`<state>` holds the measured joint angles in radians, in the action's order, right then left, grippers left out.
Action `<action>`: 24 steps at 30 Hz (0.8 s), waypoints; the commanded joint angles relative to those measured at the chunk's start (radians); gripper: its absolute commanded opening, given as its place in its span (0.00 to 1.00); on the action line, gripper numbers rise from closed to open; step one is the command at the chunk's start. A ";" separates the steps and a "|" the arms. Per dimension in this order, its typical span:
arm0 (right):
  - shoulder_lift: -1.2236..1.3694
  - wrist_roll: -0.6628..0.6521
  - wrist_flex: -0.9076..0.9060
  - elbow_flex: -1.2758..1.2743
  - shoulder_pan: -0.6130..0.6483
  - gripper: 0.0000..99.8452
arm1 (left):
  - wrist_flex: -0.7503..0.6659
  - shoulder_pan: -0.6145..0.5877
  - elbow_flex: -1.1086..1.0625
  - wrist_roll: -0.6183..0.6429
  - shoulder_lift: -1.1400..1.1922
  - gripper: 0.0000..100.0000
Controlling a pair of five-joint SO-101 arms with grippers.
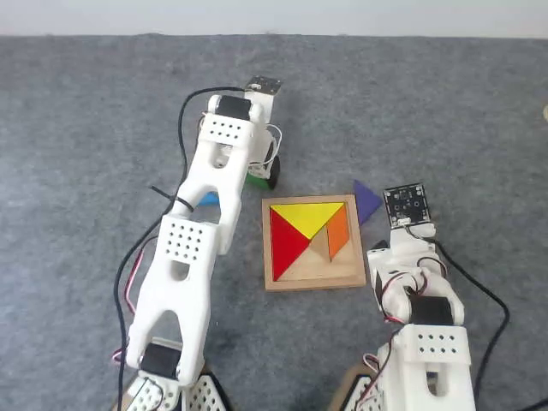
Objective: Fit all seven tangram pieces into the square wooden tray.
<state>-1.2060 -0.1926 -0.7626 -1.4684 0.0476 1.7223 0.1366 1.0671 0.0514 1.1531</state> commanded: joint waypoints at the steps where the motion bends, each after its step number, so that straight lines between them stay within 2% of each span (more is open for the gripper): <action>1: -0.010 -0.008 0.022 0.008 0.004 0.19 | 0.037 -0.011 -0.113 -0.023 -0.055 0.14; 9: -0.010 -0.008 0.022 0.008 0.004 0.19 | 0.037 -0.190 -0.314 -0.110 -0.247 0.14; 18: -0.010 -0.008 0.022 0.008 0.004 0.19 | 0.035 -0.219 -0.725 -0.264 -0.508 0.14; 21: -0.010 -0.008 0.022 0.008 0.004 0.19 | -0.002 -0.221 -0.754 -0.247 -0.615 0.14; 24: -0.010 -0.008 0.022 0.008 0.004 0.19 | -0.061 -0.227 -0.716 -0.152 -0.694 0.21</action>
<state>-1.2060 -0.1926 -0.7626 -1.4684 0.0476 1.7039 -0.0798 0.3199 -0.1711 0.5900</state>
